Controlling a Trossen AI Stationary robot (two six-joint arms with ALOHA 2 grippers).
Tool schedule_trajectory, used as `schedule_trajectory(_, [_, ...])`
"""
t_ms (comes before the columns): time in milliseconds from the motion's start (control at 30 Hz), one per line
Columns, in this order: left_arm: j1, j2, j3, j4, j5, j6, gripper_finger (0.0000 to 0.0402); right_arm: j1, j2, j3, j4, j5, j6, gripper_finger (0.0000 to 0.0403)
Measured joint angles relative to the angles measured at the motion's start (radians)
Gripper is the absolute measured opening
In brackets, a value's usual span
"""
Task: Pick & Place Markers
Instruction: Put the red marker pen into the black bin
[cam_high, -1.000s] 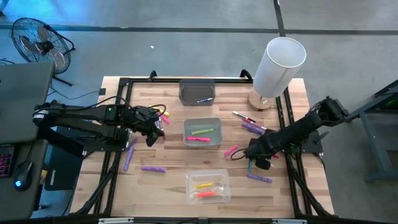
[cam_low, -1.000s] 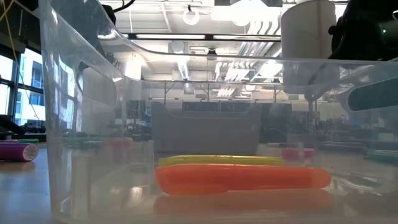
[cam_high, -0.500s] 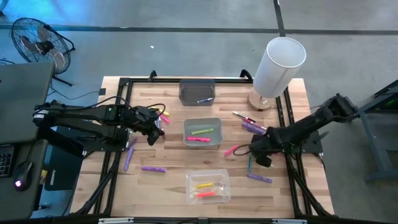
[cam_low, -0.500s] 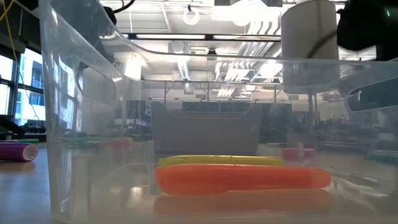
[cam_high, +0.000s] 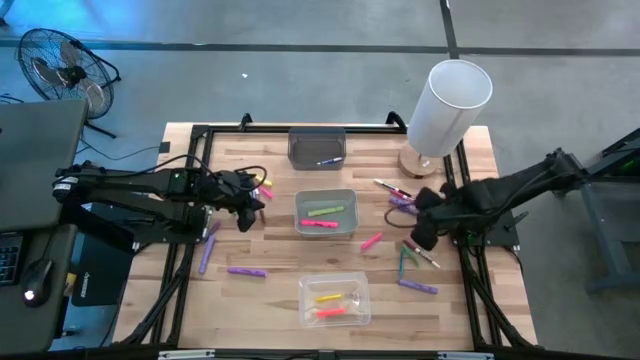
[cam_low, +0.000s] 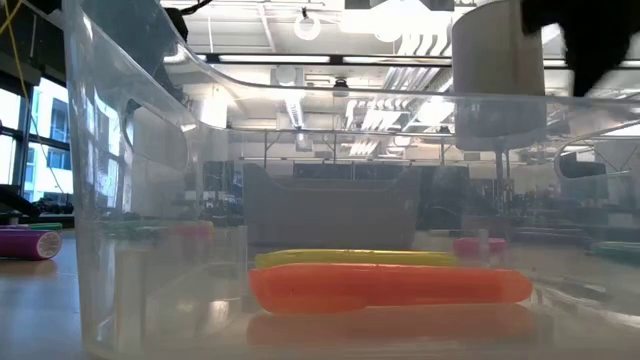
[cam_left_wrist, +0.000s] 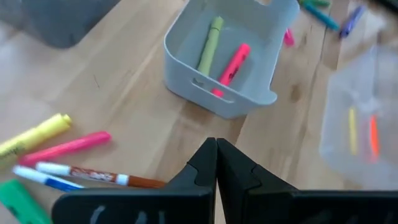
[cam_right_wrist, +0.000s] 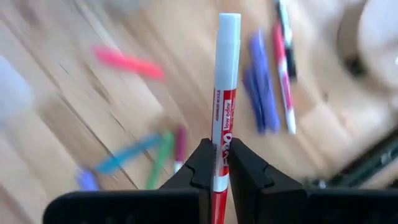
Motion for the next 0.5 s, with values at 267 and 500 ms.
schedule_trajectory(267, [0.001, 0.0, 0.001, -0.102, -0.075, 0.203, 0.0001, -0.151, 0.324, 0.409, 0.021, 0.178, -0.228, 0.0019])
schedule_trajectory(500, [0.095, -0.001, 0.001, -0.218, -0.116, 0.292, 0.0001, -0.317, 0.71, 0.797, 0.159, 0.227, -0.609, 0.0019])
